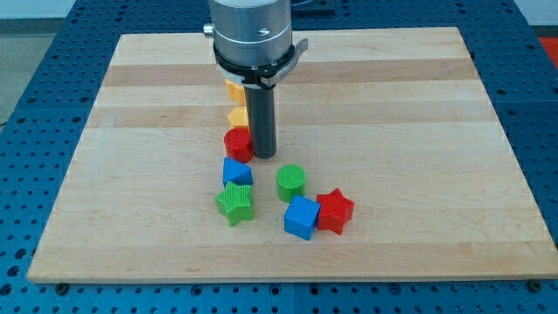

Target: Push the red star towards the center of the board

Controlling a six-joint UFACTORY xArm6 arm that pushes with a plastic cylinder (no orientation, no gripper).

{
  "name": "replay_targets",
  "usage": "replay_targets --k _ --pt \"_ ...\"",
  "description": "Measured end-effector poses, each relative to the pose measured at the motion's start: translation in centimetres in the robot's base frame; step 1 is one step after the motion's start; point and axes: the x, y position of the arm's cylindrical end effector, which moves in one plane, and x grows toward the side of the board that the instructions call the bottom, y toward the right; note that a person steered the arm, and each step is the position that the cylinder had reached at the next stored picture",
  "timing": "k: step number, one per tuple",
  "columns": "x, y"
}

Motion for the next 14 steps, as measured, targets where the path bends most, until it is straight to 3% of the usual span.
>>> replay_targets --k 1,6,10,12,14 --pt "0.0 0.1" --pt "-1.8 19.7" --pt "-3.2 23.5" --pt "-3.2 34.7" --pt "-3.2 35.1"
